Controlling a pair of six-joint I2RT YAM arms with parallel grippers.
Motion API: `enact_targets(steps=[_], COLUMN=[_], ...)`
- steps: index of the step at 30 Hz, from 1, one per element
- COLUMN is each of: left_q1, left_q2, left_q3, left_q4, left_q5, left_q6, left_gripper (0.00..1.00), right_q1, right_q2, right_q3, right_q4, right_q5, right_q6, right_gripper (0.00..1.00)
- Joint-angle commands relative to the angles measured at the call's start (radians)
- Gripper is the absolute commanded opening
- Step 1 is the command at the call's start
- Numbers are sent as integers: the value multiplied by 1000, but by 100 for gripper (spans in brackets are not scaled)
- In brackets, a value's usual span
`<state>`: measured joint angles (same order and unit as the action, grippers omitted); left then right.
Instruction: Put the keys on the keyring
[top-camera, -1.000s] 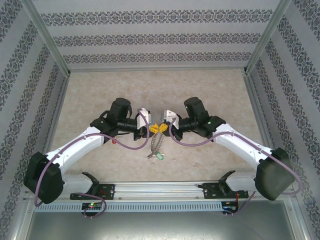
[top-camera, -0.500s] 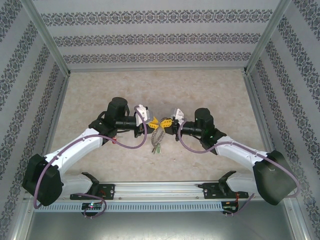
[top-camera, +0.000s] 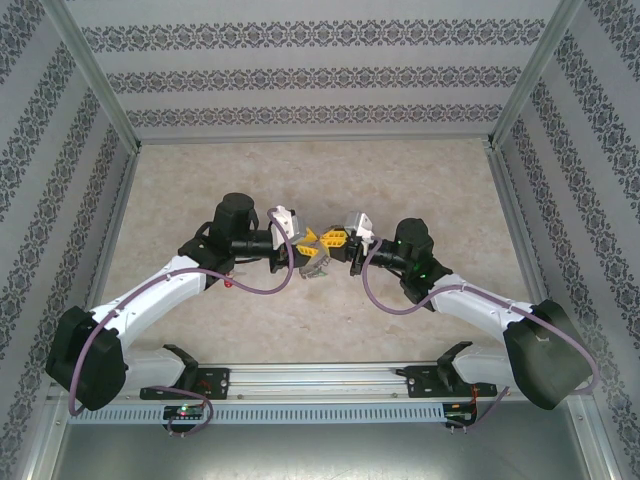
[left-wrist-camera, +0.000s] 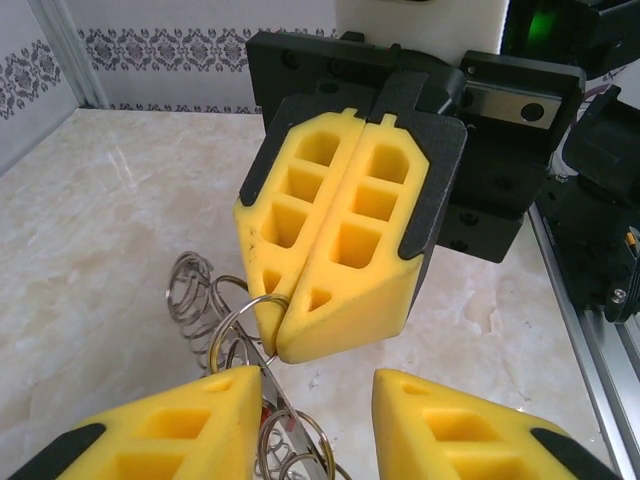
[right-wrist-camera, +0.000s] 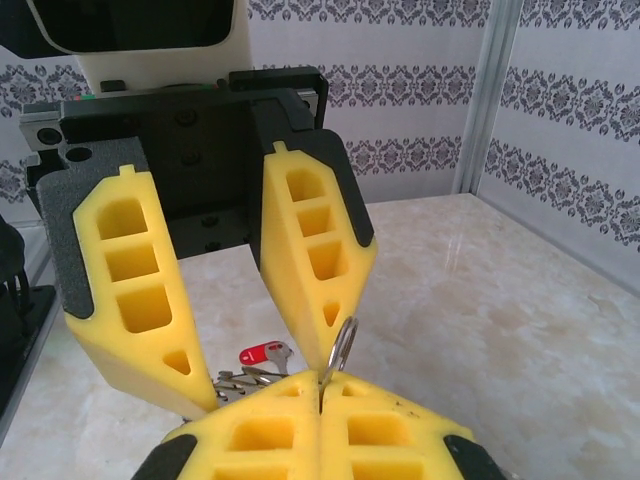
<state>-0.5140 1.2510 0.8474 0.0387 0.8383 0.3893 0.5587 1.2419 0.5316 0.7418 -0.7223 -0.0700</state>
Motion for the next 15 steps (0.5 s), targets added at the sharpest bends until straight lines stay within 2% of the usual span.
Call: enact_targets(steps=[1,9,15], left_q1=[31,39,42], left_q2=[-40,-130,-177], left_q3=[-26,-86,-101], left_q4=[26,96,147], left_q5=[0,21,-9], left_q6=[-41,-135,-173], left_gripper=[37,37,39], right_q1=[12,8,4], right_q2=[-23,-38,-32], right_q3=[-14,-25,-18], right_q4=[110,153,157], right_q5=[-48,-19,-54], right_q6=[-21,-6,-1], right_gripper=[0,0,0])
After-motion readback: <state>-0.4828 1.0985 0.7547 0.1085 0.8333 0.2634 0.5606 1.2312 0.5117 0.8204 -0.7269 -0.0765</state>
